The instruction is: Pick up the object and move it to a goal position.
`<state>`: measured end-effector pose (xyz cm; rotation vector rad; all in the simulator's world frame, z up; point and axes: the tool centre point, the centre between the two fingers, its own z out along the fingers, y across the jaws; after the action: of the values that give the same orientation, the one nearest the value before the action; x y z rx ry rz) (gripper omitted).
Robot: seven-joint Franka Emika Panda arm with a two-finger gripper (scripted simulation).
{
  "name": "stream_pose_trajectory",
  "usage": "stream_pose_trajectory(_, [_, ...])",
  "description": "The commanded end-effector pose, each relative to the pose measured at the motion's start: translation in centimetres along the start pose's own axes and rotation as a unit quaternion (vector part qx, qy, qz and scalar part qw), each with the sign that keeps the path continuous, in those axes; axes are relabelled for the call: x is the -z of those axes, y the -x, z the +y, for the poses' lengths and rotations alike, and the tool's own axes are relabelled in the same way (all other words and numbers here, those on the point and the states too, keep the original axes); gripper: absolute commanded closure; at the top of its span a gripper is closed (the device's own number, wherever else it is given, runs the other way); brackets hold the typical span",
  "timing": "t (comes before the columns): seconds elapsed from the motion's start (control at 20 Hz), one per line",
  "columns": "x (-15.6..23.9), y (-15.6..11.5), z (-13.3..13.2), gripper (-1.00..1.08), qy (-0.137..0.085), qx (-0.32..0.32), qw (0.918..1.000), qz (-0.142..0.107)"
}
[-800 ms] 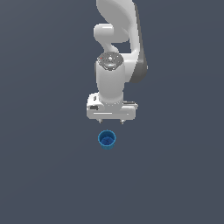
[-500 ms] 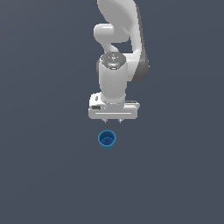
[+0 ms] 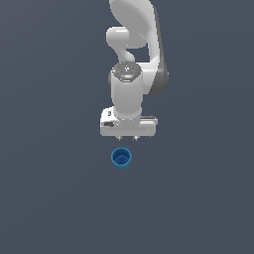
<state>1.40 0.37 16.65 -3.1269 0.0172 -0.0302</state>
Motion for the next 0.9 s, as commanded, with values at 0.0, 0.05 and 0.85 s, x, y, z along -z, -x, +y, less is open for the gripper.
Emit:
stream_pose_trajectory(0.0, [-0.5, -0.3, 0.6, -0.2, -0.006, -0.01, 0.9999, -0.004])
stream_pose_trajectory(0.05, [-0.8, -0.4, 1.0, -0.2, -0.01, -0.015, 0.9998, -0.006])
stream_pose_trajectory(0.85, [-6.6, -2.9, 7.3, -0.2, -0.09, -0.112, 0.9888, -0.041])
